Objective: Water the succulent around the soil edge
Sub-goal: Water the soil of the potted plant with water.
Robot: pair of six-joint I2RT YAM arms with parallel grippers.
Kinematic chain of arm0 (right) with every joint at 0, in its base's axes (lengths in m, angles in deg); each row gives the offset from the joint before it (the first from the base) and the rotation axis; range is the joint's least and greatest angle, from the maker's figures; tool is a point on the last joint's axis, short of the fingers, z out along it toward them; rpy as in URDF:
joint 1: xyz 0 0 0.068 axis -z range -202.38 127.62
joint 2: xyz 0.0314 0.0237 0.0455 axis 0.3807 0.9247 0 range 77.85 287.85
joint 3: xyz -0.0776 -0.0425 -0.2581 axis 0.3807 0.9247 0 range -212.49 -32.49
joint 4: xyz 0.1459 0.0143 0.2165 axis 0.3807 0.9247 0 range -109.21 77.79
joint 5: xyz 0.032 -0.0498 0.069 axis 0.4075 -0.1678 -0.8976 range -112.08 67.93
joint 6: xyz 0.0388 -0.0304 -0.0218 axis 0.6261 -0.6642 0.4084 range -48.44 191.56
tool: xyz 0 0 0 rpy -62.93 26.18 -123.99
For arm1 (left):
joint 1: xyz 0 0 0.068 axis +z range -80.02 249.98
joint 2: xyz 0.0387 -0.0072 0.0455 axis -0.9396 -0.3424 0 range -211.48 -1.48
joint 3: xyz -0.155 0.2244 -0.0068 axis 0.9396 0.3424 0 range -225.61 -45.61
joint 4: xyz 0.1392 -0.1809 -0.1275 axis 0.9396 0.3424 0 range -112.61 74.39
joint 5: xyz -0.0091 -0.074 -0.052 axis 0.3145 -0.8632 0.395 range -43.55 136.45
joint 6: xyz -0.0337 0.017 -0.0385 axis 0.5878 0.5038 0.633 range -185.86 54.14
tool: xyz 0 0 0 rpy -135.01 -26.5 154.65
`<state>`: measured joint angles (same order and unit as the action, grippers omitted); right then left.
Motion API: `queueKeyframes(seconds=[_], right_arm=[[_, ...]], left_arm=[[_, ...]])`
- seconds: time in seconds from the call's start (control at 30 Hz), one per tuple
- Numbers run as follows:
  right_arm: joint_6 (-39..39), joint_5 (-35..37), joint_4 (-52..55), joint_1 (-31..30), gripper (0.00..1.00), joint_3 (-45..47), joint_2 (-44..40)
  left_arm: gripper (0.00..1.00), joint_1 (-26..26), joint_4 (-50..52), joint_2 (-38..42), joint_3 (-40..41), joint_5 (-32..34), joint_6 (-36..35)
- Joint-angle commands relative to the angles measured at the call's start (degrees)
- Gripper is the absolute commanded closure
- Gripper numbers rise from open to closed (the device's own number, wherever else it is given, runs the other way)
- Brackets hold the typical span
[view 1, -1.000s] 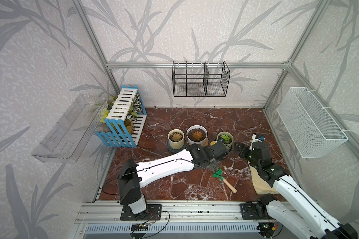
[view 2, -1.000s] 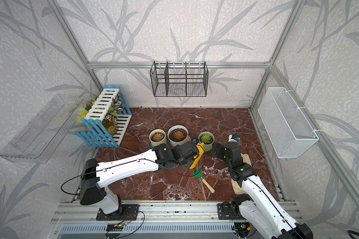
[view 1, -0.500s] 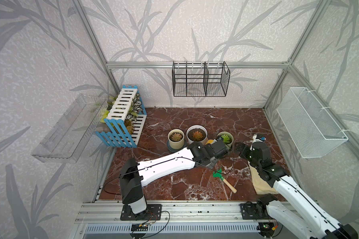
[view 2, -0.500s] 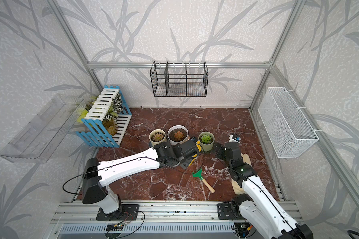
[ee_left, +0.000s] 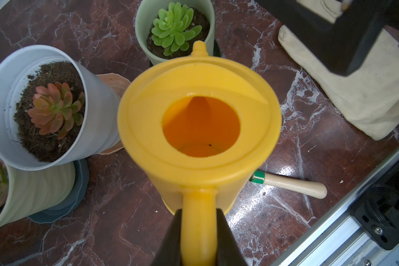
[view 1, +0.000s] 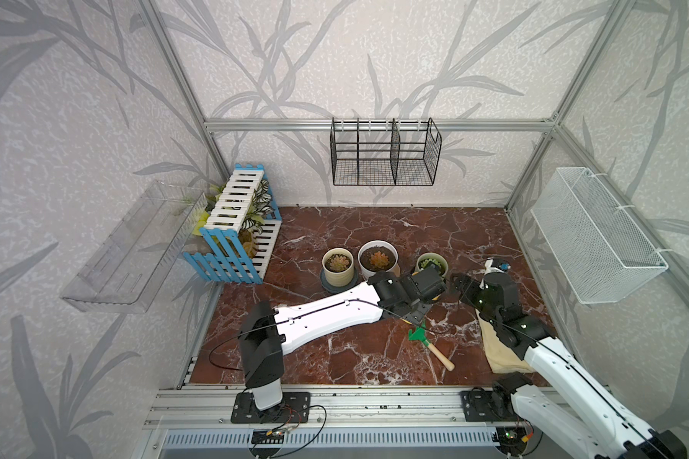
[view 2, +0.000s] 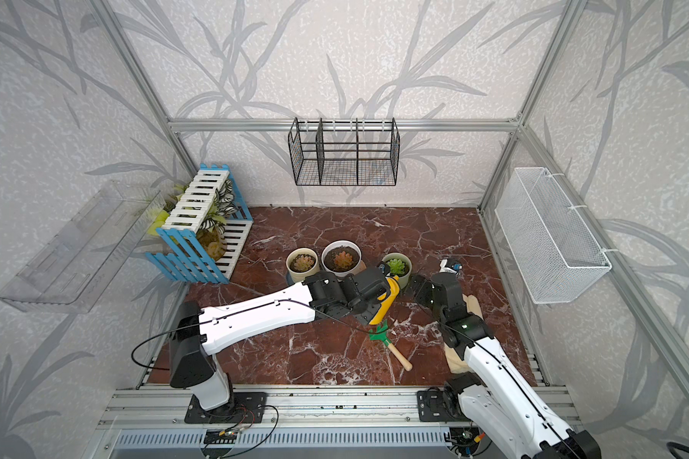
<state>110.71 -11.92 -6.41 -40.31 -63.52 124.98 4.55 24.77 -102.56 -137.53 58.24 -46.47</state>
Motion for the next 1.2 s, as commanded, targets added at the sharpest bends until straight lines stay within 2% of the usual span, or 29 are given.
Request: queueKeyframes(seconds=[0.0,0.17,0.73,1.17], right_arm=[[0.04,1.16,0.91,0.21,0.02,-1.41,-0.89],[0.12,1.49,0.98,0.21,0.02,-1.32,-1.14],[0.13,1.45,0.82,0.20,0.02,-1.41,-0.56],[0.09,1.72,0.61,0.23,0.02,-1.25,-0.48]], left_arm=[[1.00,-0.16,-1.53,-0.38,-2.21,-0.78,-0.87],[1.00,0.11,-1.51,-0.30,-1.42,-0.09,-0.49],[1.00,4.28,-5.28,7.86,7.09,1.77,0.93],[1.00,4.26,-8.53,7.16,7.51,-2.16,-0.04]])
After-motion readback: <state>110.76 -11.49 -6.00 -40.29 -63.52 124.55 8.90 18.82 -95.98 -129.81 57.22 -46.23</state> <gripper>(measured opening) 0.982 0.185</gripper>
